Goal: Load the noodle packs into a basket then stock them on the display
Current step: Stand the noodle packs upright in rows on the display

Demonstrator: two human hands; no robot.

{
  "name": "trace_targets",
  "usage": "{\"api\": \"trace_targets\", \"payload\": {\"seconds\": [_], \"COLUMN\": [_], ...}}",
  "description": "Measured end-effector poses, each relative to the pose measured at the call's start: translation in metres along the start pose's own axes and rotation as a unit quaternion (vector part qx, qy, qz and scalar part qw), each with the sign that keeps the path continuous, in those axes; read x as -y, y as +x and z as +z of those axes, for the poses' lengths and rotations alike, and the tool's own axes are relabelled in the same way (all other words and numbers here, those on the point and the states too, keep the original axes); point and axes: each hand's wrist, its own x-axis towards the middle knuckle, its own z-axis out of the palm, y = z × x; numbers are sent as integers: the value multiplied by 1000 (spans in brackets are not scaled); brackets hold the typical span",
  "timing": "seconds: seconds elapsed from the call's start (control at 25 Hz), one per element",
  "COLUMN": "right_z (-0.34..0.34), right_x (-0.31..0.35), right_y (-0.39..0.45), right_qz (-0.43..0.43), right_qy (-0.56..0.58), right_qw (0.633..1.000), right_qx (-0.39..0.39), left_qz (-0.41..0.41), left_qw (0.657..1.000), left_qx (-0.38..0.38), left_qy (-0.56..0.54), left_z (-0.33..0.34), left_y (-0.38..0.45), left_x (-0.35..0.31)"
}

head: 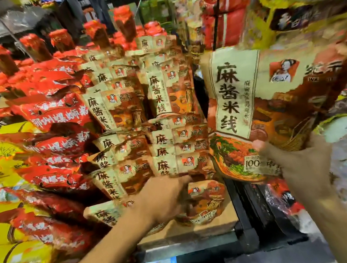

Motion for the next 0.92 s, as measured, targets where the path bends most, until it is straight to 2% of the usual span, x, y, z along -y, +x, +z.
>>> {"api": "trace_targets", "payload": {"seconds": [0.12, 0.24, 0.4, 0.64, 0.8, 0.92], "right_z": [-3, -5, -10, -12, -15, -12], "right_x": [-24, -50, -87, -141, -167, -181], "right_y": [-13, -20, -33, -35, -36, -37], "right_qz": [24, 55, 82, 150, 210, 221], "right_qy": [4, 50, -2, -44, -23, -34], "right_qw": [1000, 997, 997, 987, 976, 970], "right_qx": [-8, -3, 3, 32, 56, 98], "left_qz": [13, 3, 18, -1, 2, -11], "left_qw": [998, 996, 989, 988, 980, 977], "left_qx": [-65, -79, -142, -147, -195, -206], "left_qy": [18, 28, 36, 54, 51, 53], "left_z": [10, 17, 20, 32, 30, 35], "left_y": [3, 2, 2, -6, -18, -30], "left_x": [16, 37, 60, 65, 58, 54]}}
